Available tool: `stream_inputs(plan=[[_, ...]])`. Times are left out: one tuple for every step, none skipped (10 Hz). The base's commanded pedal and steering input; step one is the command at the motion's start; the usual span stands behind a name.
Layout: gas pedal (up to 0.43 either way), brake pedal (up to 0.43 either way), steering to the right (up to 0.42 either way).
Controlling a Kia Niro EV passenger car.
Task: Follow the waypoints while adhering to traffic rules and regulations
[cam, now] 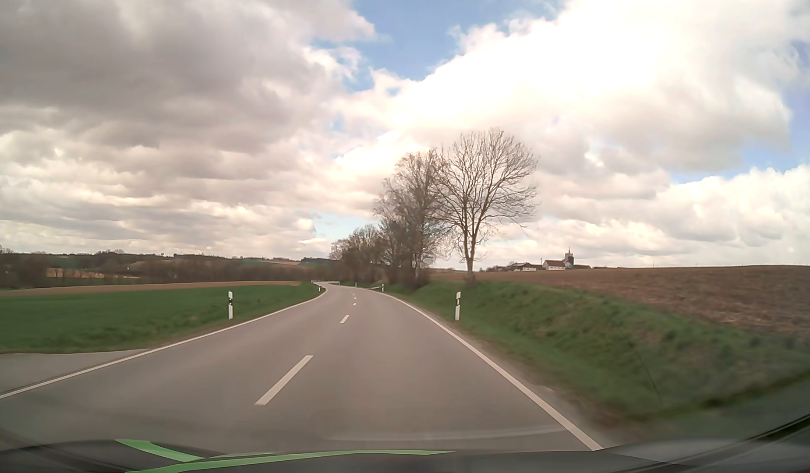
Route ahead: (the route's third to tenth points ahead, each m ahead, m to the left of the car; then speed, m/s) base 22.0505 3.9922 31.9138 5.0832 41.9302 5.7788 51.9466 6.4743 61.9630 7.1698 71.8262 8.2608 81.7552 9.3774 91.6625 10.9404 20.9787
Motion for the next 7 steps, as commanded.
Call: stream_inputs(plan=[[0.209, 0.000, -0.012], [0.209, 0.000, -0.012], [0.209, 0.000, -0.012], [0.209, 0.000, -0.012], [0.209, 0.000, -0.012], [0.209, 0.000, -0.012], [0.209, 0.000, -0.011]])
